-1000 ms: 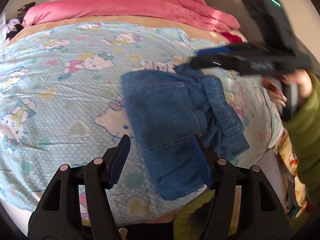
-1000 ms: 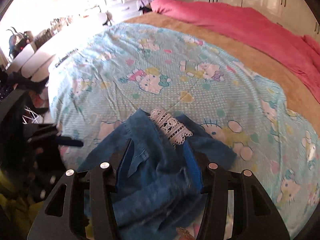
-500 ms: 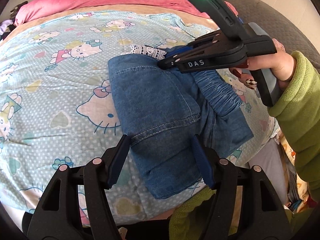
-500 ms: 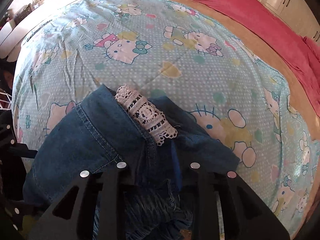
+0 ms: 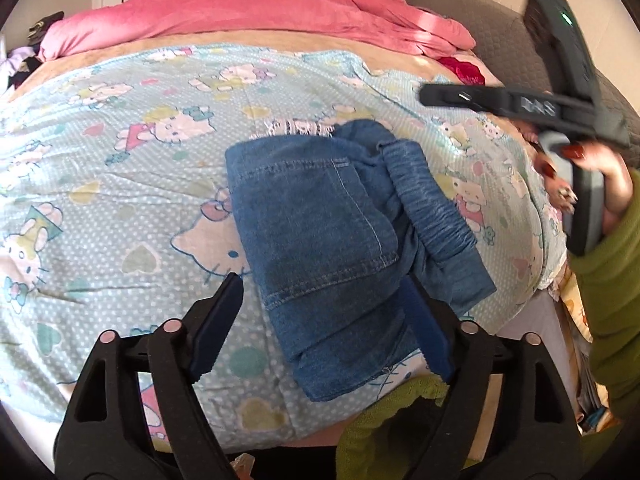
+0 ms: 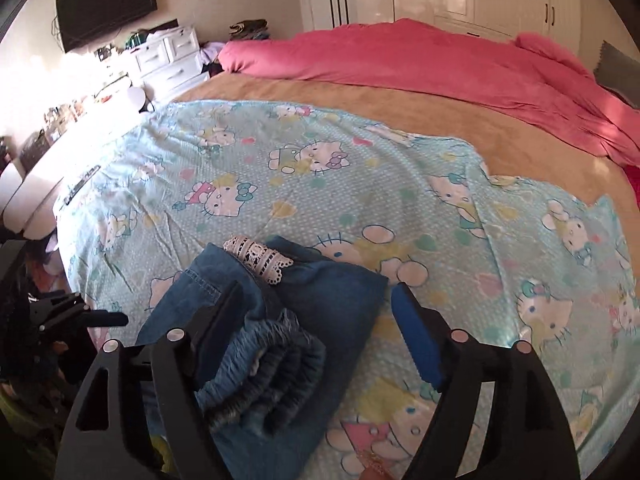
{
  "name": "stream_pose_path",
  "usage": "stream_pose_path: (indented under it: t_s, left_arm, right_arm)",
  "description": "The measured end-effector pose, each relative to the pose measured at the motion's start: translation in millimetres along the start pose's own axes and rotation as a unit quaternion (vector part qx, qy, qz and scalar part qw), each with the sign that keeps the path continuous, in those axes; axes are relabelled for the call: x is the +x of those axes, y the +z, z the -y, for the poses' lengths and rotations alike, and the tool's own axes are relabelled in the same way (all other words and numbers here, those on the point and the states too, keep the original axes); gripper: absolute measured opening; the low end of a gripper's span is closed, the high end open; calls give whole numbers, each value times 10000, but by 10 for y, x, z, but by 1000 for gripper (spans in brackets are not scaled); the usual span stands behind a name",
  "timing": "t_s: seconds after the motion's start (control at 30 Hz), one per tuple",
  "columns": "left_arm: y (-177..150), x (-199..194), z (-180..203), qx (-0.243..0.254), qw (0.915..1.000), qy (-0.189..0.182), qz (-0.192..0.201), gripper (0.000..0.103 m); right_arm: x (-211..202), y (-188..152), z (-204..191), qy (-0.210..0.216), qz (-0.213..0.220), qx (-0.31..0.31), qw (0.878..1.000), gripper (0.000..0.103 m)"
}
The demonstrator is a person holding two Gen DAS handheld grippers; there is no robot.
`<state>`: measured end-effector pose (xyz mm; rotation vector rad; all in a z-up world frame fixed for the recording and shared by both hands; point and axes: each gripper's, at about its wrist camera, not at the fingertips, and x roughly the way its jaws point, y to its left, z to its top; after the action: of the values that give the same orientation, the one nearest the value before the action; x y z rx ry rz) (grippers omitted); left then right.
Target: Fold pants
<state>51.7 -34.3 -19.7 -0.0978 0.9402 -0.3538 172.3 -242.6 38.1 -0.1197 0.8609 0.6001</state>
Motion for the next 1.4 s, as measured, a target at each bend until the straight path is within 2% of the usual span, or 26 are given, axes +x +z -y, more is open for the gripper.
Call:
stream_pose_path:
  t_s: [0.2, 0.4, 0.47, 0.6, 0.67, 0.7, 0.73, 0.83, 0.93, 1.0, 1.17, 1.3, 1.37, 1.4]
  left_arm:
    - [59, -29, -89, -141, 9997, 151, 141, 89]
    - [172, 234, -326, -675, 9977, 99, -24, 89]
    - [218, 348, -379, -779, 9968, 162, -117, 89]
    - [279, 508, -388, -853, 9962, -16, -159, 89]
    - [303, 580, -347, -838, 9963, -95, -185, 80]
    - [309, 601, -319, -831, 9962, -171, -193, 62]
    - [320, 615, -268, -822, 9960, -284, -183, 47]
    - [390, 564, -147, -602, 9980, -161, -105, 29]
    - [512, 488, -143, -553, 9984, -98, 67, 29]
    - [600, 464, -168, -526, 9985, 15, 165, 29]
    - [868, 478, -281, -577, 9976, 153, 339, 29]
    - [999, 603, -343, -550, 9975, 270, 350, 29]
    - [1003, 706, -356, -513, 9974, 439, 254, 29]
    - [986, 718, -367, -530, 9973, 464, 214, 35]
  right_arm:
    - [-83, -263, 34, 43, -126, 136, 9998, 76]
    - [190, -491, 148, 84, -564, 502, 9971, 76]
    - [332, -535, 182, 214, -740, 650, 9949, 72]
    - [570, -609, 182, 566, -960, 784, 9907, 53]
    - [625, -630, 160, 711, -877, 801, 9904, 49]
    - [631, -626, 152, 769, -839, 791, 9904, 38]
    - [629, -616, 139, 890, -799, 771, 9898, 21]
    - [521, -532, 13, 876, -570, 434, 9936, 15]
    - [372, -360, -74, 918, -237, 199, 9953, 14]
    - [340, -215, -117, 800, -51, -12, 9968, 14]
    - [476, 122, -36, 744, 196, -23, 9970, 11]
    - [702, 230, 88, 562, 74, 67, 9984, 11]
    - [775, 221, 128, 397, -32, 82, 9992, 11]
    - [794, 199, 154, 286, -89, 81, 9995, 11]
